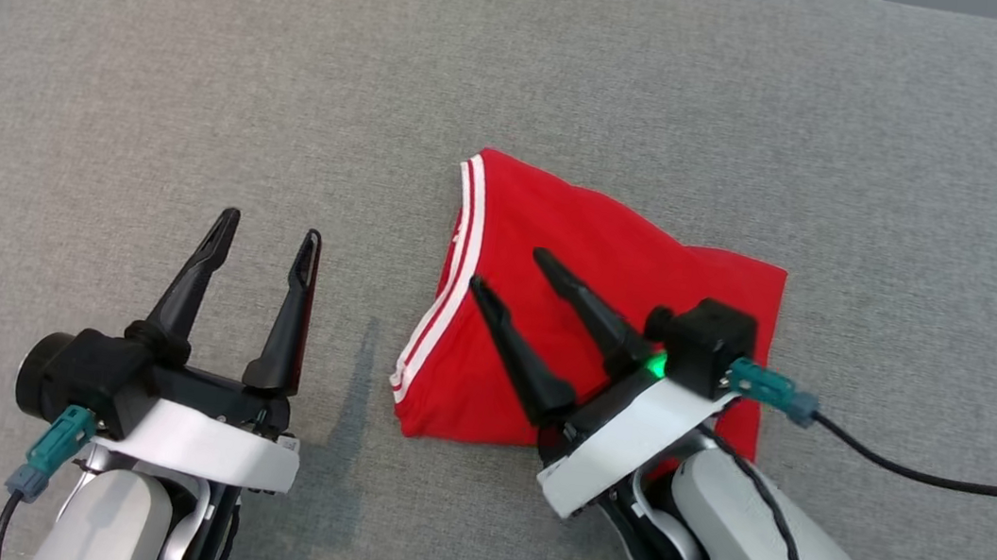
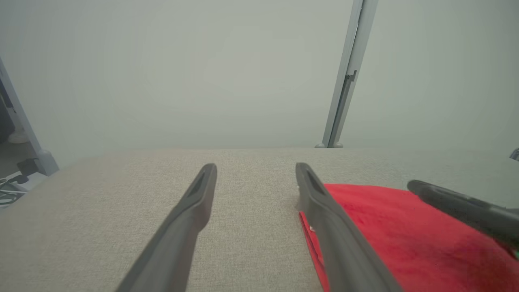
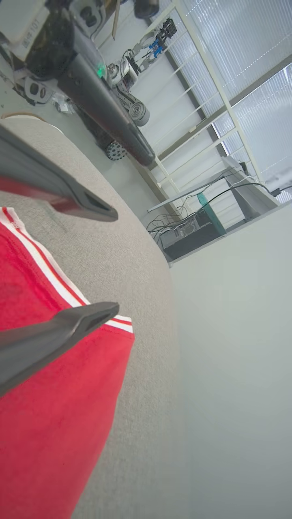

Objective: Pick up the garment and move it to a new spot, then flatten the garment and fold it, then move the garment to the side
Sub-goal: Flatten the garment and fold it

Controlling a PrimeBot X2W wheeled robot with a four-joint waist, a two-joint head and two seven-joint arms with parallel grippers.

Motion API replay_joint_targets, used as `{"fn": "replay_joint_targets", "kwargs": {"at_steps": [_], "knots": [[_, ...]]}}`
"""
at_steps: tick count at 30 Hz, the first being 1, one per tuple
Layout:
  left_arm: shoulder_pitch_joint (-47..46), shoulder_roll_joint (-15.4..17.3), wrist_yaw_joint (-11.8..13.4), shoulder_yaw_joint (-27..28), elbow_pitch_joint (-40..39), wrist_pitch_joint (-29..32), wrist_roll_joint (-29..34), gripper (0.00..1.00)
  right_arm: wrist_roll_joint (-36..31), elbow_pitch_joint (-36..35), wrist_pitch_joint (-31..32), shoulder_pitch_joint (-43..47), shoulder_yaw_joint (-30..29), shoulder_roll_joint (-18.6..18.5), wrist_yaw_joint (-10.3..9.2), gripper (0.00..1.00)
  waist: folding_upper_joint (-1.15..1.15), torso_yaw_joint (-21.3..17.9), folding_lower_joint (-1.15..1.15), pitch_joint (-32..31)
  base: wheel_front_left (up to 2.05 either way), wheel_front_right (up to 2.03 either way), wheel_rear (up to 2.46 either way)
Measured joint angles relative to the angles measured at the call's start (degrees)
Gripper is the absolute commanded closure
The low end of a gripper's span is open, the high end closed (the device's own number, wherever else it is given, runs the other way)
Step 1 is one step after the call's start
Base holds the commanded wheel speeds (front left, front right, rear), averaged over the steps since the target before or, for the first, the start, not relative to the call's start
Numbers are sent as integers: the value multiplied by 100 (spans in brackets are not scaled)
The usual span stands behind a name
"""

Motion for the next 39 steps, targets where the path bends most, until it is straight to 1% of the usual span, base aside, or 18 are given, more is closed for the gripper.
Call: {"fn": "replay_joint_targets", "kwargs": {"at_steps": [1, 3, 6, 8, 13, 15, 18, 20, 27, 31, 39], "knots": [[0, -3, -7, 25, 4, 0, 26, 0, 110, -52, -45, -1, -48, -1, 0, 0, 0, -25, 0, -9, 0, 0, 0], [3, -8, -8, 86, 9, 0, 56, 0, -109, -87, -101, -30, -263, -1, 0, 0, 0, -87, 0, -31, 0, 0, 0], [30, -15, -5, 178, 12, 0, 89, 0, -525, -185, -155, -23, -818, -16, 0, 0, 0, -184, 0, -71, 0, 0, 0], [54, -22, 24, 257, 13, 0, 110, 0, -794, -337, -185, 93, -1258, -98, 0, 0, 0, -256, 0, -111, 0, 0, 0], [177, -33, 103, 443, 33, 0, 107, 0, -1389, -794, -185, 658, -2337, -425, 0, 0, 0, -422, 0, -234, 0, 0, 0], [183, -25, 130, 506, 24, 0, 71, 0, -1627, -976, -92, 931, -2769, -541, 0, 0, 0, -481, 0, -294, 0, 0, 0], [300, -2, 145, 582, -1, 0, 67, 0, -1889, -1251, 71, 1360, -3259, -690, 0, 0, 0, -542, 0, -414, 0, 0, 0], [385, 11, 176, 616, -15, 0, 59, 0, -1997, -1415, 183, 1653, -3512, -713, 0, 0, 0, -571, 0, -518, 0, 0, 0], [645, 145, 244, 600, -65, 88, 80, 0, -2172, -1838, 511, 2425, -3851, -665, 0, 0, 0, -644, 0, -942, 0, 0, 0], [888, 197, 285, 537, -118, 260, 133, 0, -2229, -1993, 645, 2871, -3989, -564, 0, 0, 0, -675, 0, -1231, 0, 0, 0], [1398, 338, 449, 460, -374, 661, 222, 0, -2267, -2284, 905, 3535, -4203, -525, 0, 0, 0, -739, 0, -1795, 0, 0, 0]]}}
